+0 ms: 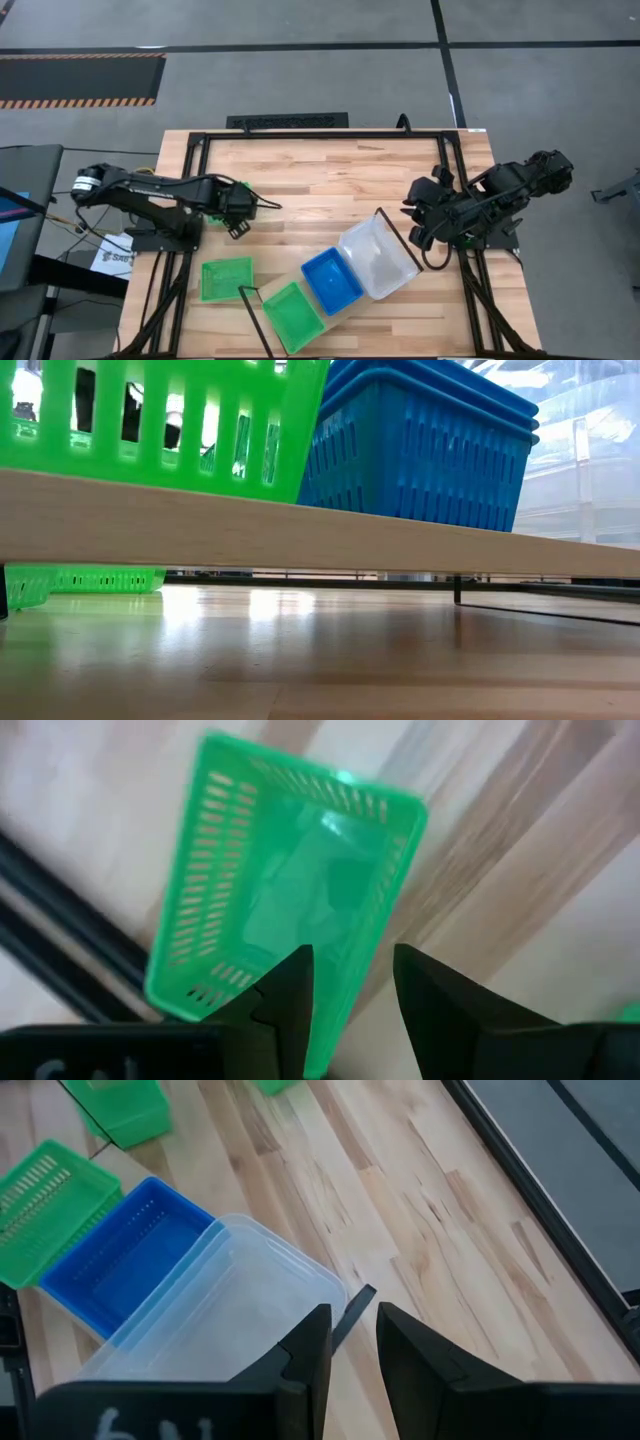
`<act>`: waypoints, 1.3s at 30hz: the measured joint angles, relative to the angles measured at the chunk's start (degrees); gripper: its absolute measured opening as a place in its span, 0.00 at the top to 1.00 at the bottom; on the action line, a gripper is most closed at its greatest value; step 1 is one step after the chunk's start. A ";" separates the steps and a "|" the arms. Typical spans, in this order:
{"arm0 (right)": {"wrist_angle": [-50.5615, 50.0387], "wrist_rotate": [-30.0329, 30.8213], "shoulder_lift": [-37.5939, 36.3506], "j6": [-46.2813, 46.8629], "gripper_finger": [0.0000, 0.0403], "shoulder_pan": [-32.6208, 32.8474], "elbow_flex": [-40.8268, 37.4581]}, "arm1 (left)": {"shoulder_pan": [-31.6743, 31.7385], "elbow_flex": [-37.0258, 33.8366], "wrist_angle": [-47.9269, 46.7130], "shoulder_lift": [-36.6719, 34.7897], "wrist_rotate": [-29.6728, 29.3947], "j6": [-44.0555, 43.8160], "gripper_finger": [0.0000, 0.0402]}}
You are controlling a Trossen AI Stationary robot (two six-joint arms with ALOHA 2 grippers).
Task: Stack baskets on shelf by color
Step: Stack the top green basket on top of the other green basket on the shelf
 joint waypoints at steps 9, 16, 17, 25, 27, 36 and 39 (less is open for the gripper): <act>0.79 0.07 0.00 0.84 0.74 -0.04 0.00 | 5.19 -8.12 11.84 1.73 2.95 8.98 0.68; 0.83 0.07 0.00 1.62 0.74 -0.01 0.00 | 6.95 -8.49 12.37 2.08 4.45 8.34 0.68; 0.83 0.07 0.02 1.61 0.74 -0.01 0.00 | 7.17 -8.06 12.33 2.08 4.72 6.41 0.68; 0.81 0.08 0.00 1.15 0.74 -0.01 0.00 | 7.56 1.18 10.61 1.87 6.63 1.37 0.68; 0.81 0.07 0.02 1.11 0.74 -0.01 0.00 | 8.24 4.31 10.76 1.84 1.96 3.14 0.68; 0.81 0.09 0.02 1.16 0.74 -0.01 0.00 | 16.75 13.06 7.12 8.87 3.66 35.89 0.68; 0.81 0.08 0.00 1.90 0.74 -0.01 0.00 | 20.19 14.95 1.71 14.73 3.99 35.90 0.68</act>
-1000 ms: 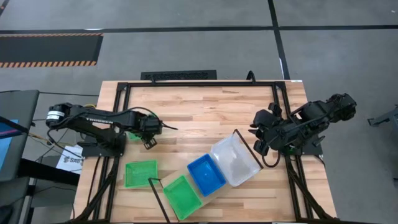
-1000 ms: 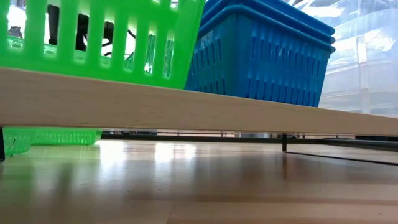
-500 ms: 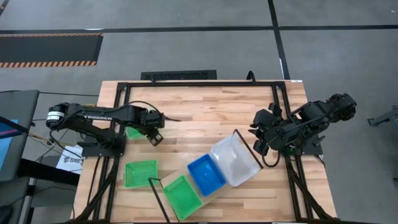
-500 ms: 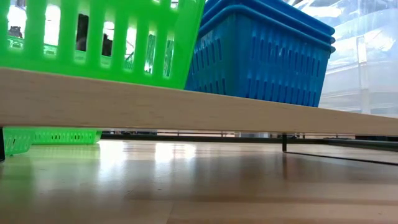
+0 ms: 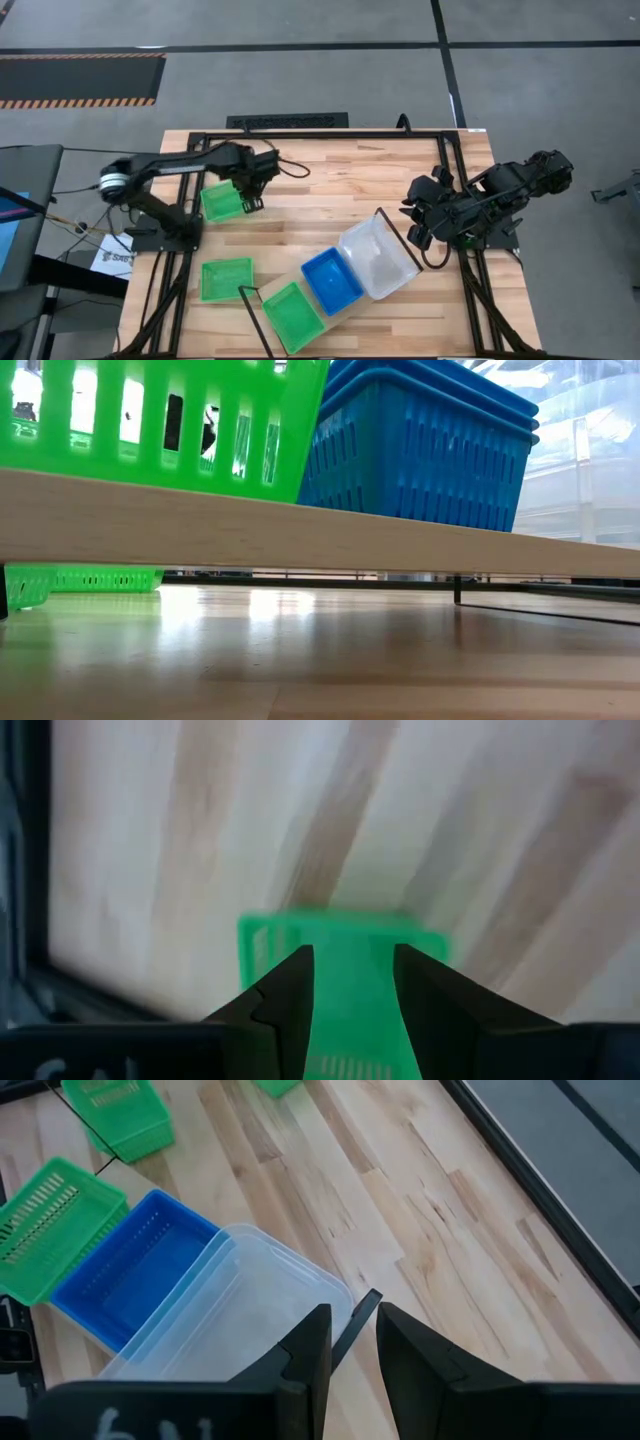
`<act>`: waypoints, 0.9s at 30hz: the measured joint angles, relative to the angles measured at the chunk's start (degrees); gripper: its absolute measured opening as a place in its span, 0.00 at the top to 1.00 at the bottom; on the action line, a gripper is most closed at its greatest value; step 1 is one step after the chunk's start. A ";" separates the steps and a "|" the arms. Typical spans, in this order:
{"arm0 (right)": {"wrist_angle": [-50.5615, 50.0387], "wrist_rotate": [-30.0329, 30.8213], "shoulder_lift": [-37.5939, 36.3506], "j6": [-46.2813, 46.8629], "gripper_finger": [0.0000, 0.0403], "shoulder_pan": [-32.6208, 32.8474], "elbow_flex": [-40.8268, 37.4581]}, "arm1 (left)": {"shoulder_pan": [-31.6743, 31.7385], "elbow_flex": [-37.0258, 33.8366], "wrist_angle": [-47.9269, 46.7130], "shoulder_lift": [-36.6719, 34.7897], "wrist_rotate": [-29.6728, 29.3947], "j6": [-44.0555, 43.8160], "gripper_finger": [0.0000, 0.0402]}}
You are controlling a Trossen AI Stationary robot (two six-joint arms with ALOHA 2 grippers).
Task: Stack baskets on shelf by color
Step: Stack the top green basket on top of the other green basket on the shelf
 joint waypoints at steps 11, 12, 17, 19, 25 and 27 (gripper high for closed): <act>0.00 0.01 0.00 0.17 0.74 0.00 0.00 | 4.19 3.93 -4.44 7.35 2.45 -32.07 0.68; -0.02 0.01 0.02 0.18 0.74 0.00 0.00 | 4.21 3.96 -4.30 7.16 2.31 -35.61 0.68; -0.11 0.01 0.00 0.17 0.74 0.00 0.00 | 3.91 3.06 -4.14 6.98 3.98 -51.08 0.68; -0.22 0.01 0.02 -0.19 0.74 0.00 0.00 | 3.25 2.14 -2.23 6.97 5.00 -54.70 0.68; -0.25 0.02 0.02 -1.71 0.74 0.00 0.00 | 3.23 -0.08 1.84 7.02 4.15 -61.18 0.68; -0.24 0.03 0.02 -2.28 0.74 0.00 0.00 | 3.84 -1.02 1.92 7.00 4.15 -62.13 0.68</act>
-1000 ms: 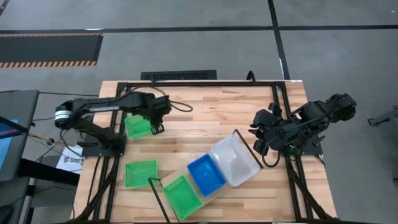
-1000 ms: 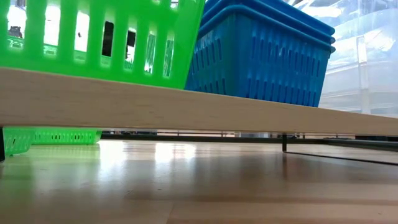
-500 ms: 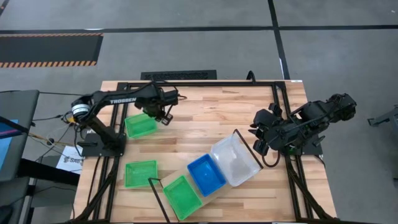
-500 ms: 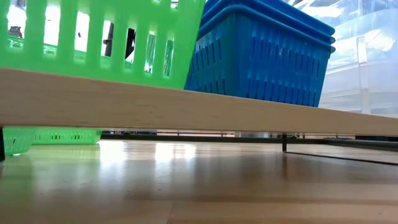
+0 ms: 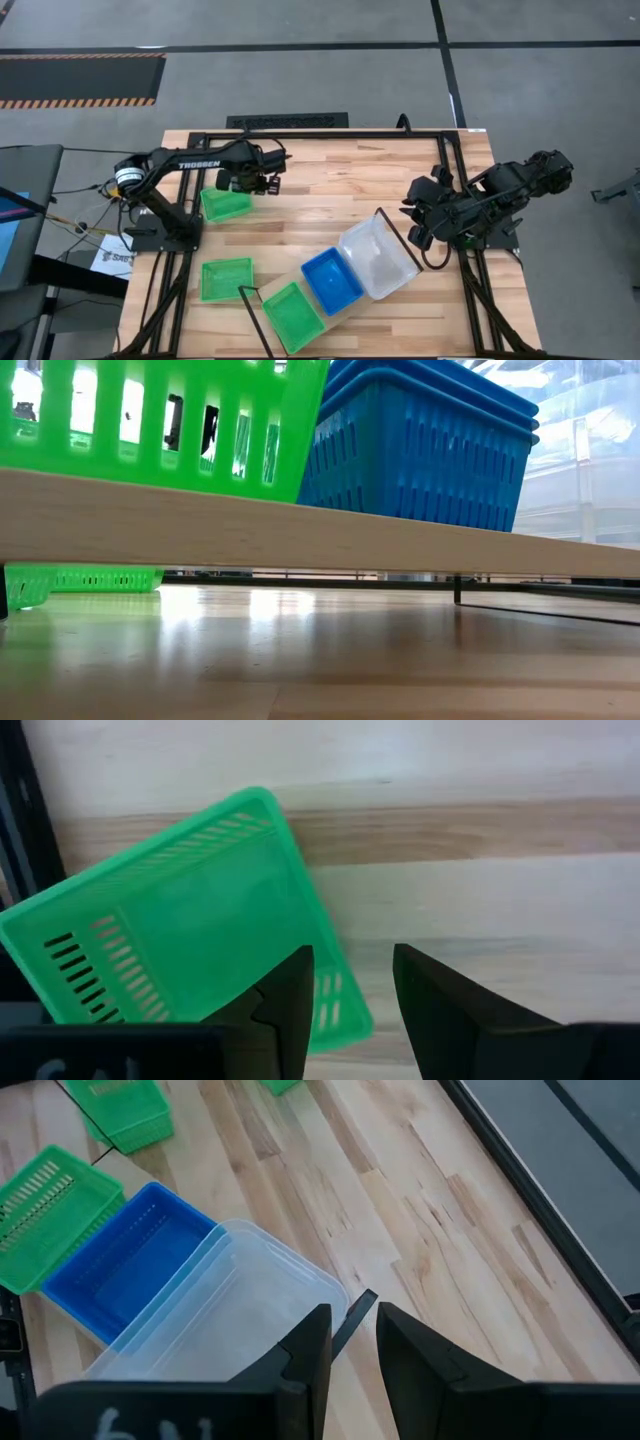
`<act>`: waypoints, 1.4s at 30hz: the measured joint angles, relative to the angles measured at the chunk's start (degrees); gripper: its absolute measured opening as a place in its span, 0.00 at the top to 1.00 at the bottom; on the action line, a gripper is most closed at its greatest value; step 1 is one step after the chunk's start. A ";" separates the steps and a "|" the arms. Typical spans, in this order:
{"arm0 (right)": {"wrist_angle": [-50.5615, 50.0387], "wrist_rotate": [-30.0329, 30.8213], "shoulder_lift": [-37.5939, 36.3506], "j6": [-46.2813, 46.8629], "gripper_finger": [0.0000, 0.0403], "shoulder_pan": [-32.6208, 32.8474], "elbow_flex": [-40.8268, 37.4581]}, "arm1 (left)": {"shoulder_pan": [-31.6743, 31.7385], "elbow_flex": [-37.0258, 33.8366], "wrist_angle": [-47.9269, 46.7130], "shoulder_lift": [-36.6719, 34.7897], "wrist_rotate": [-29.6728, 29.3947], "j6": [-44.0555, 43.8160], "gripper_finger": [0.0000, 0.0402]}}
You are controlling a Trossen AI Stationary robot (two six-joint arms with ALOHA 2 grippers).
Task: Stack baskets on shelf by color
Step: Stack the top green basket on top of the other green basket on the shelf
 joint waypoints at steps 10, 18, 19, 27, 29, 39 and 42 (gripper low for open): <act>-1.03 -0.07 0.00 -0.15 0.74 0.02 0.00 | 1.48 -3.11 2.43 0.00 -2.07 -2.62 0.68; -0.98 -0.17 -0.02 -0.13 0.74 1.40 0.00 | 2.85 -6.83 5.84 0.00 -0.81 -4.85 0.69; -0.96 -0.17 0.00 -0.13 0.74 1.54 0.00 | 2.98 -7.18 6.16 0.00 -0.58 -5.14 0.71; -0.88 -0.20 0.00 -0.13 0.74 2.47 0.00 | 3.05 -9.34 11.45 0.00 0.27 -0.54 0.98; -0.90 -0.22 0.00 -0.13 0.74 2.47 0.00 | 3.05 -8.81 11.10 0.00 0.17 0.55 0.99; -1.09 -0.20 0.00 -1.81 0.74 2.36 0.00 | -6.84 8.42 1.87 0.02 0.70 8.89 1.00; -1.82 -0.20 0.00 -1.80 0.74 2.36 0.00 | -13.12 17.04 -4.23 0.02 -2.14 6.51 1.00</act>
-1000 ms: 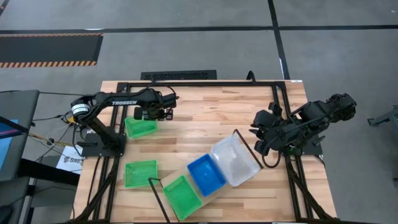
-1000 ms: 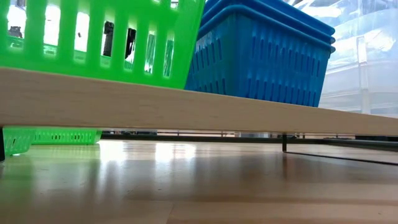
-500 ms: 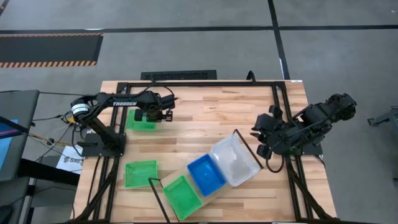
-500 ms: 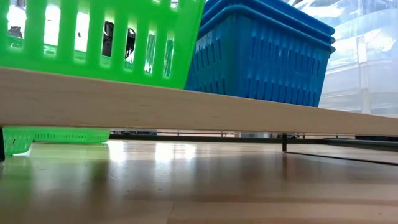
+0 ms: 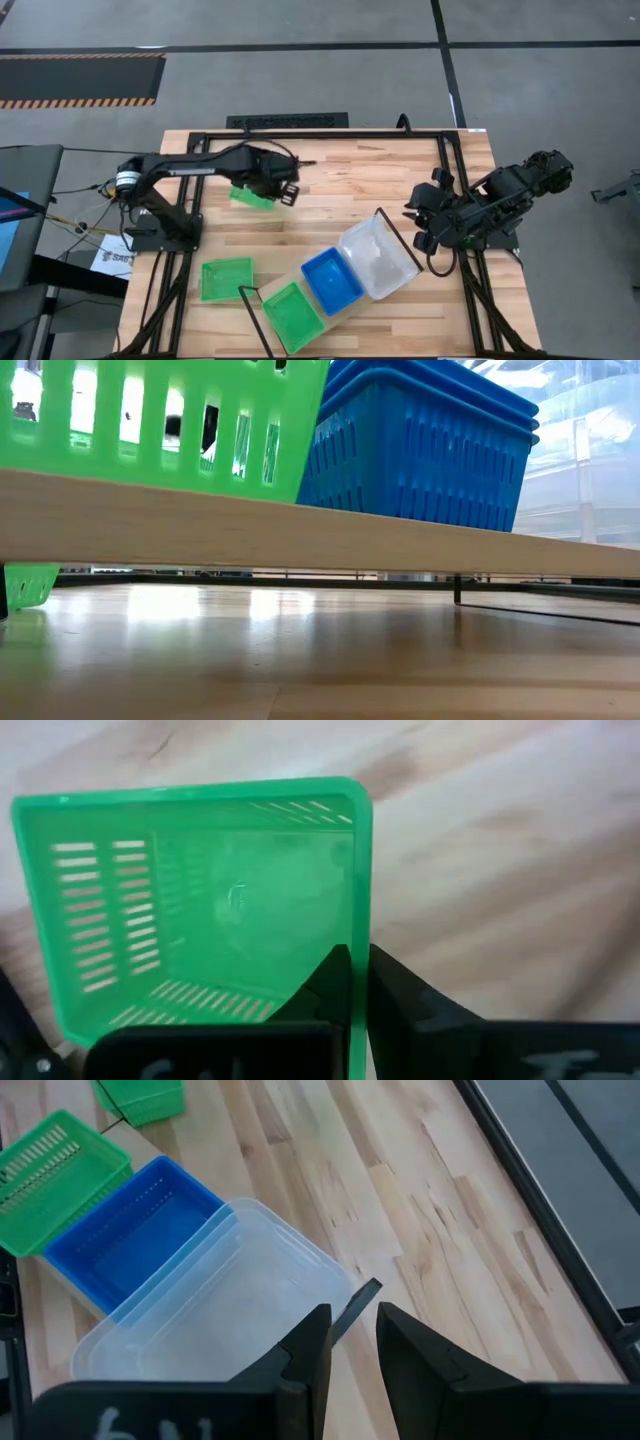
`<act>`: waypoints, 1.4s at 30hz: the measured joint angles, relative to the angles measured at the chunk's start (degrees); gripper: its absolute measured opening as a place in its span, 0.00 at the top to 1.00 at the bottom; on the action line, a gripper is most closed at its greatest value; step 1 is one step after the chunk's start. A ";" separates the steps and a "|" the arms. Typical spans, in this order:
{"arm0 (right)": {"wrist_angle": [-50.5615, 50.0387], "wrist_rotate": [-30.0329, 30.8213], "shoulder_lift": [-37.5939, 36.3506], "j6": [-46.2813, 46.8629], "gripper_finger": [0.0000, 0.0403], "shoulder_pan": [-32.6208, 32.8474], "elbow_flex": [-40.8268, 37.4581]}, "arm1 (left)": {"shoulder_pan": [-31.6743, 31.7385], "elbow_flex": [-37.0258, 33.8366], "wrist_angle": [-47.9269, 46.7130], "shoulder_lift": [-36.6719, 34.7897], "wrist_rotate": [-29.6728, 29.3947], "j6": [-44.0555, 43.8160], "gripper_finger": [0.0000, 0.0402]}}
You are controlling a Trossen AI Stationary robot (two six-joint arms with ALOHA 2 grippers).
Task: Stack baskets on shelf by color
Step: Stack the top green basket on top of the other green basket on the shelf
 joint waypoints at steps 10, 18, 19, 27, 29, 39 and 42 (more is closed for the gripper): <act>-0.49 0.02 0.00 0.03 0.74 0.00 0.00 | -24.54 20.87 -4.21 0.88 -5.10 -15.52 1.00; -0.51 0.04 -0.02 0.16 0.74 0.00 0.00 | -39.85 22.10 16.02 1.66 -3.94 -22.51 1.00; -0.49 0.04 -0.02 0.14 0.74 0.00 0.00 | -40.98 22.19 18.23 1.79 -3.90 -23.55 1.00; -0.54 0.08 -0.02 -0.02 0.74 0.00 0.00 | -44.28 27.61 15.86 8.64 -2.49 -25.73 1.00; -0.52 0.09 0.00 -0.02 0.74 0.00 0.00 | -44.30 31.21 14.04 11.76 -1.13 -24.26 1.00; -0.52 0.13 -0.01 0.03 0.74 0.00 0.00 | -44.85 51.16 -6.45 27.46 4.06 -23.83 1.00; -0.52 0.15 0.00 0.03 0.74 0.02 0.00 | -44.93 49.38 -6.53 27.79 6.39 -25.66 1.00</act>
